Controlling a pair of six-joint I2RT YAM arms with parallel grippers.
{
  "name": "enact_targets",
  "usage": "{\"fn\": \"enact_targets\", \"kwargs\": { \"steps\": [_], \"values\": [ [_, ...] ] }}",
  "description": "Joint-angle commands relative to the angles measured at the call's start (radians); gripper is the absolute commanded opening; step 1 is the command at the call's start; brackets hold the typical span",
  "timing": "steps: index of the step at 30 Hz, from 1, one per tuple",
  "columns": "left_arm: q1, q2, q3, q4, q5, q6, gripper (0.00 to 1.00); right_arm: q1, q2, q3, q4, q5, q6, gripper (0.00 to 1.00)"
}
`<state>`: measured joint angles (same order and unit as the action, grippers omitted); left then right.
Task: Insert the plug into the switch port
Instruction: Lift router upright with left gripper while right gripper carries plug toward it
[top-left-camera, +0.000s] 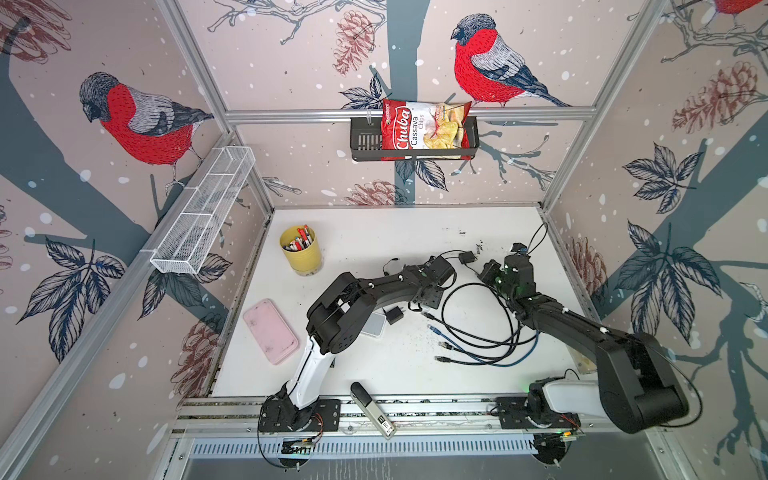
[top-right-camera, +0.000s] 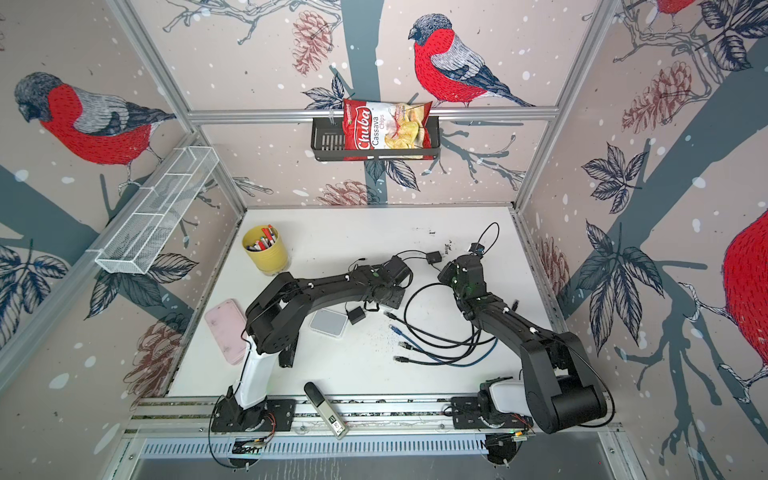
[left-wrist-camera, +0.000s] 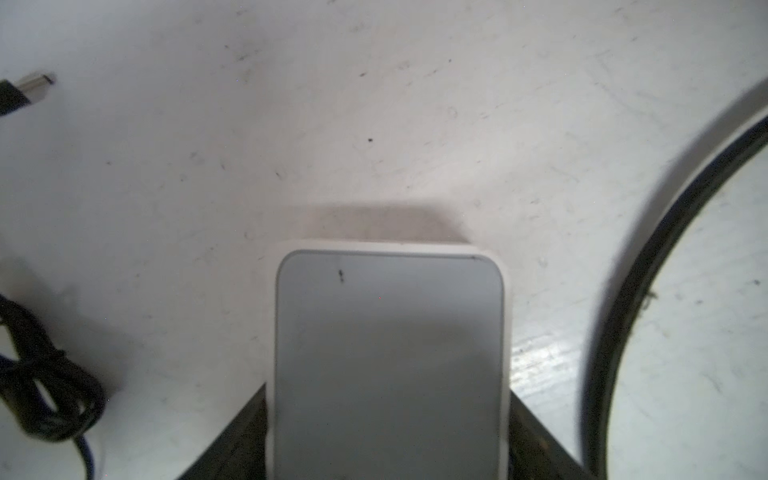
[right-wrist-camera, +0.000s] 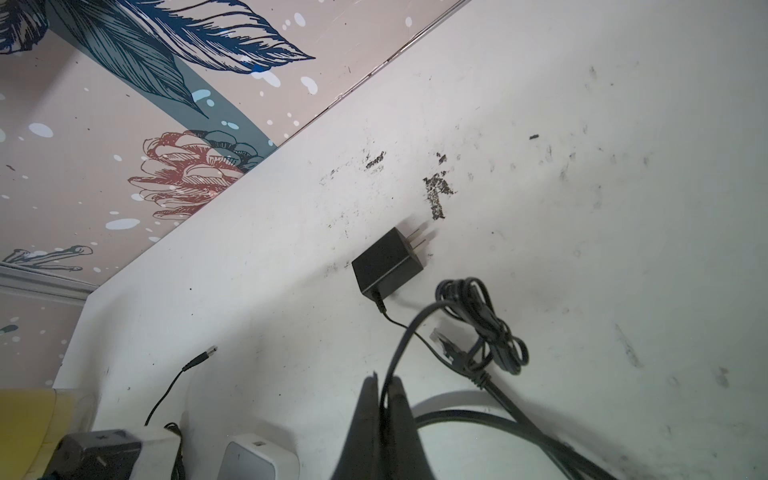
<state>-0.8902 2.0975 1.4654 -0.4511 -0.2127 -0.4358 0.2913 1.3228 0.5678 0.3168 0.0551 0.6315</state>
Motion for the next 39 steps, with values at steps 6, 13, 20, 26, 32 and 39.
{"fn": "enact_targets", "kwargs": {
  "steps": [6,13,20,26,32,39],
  "values": [
    [0.000,-0.157,-0.215,0.327,0.073,0.112,0.37,-0.001,0.001,0.003,0.086,-0.074,-0.027,0.02],
    [-0.003,-0.320,-0.474,0.718,0.096,0.176,0.30,-0.001,-0.020,0.006,0.149,-0.187,-0.055,0.02],
    [-0.012,-0.370,-0.671,1.064,0.155,0.231,0.25,0.011,-0.032,-0.001,0.250,-0.329,-0.068,0.03],
    [-0.027,-0.351,-0.754,1.321,0.207,0.277,0.27,0.063,-0.058,-0.010,0.294,-0.337,-0.108,0.03],
    [-0.048,-0.324,-0.812,1.559,0.228,0.401,0.26,0.098,-0.103,-0.037,0.343,-0.343,-0.137,0.02],
    [-0.056,-0.284,-0.857,1.755,0.259,0.472,0.23,0.121,-0.134,-0.058,0.387,-0.382,-0.166,0.02]
  ]
}}
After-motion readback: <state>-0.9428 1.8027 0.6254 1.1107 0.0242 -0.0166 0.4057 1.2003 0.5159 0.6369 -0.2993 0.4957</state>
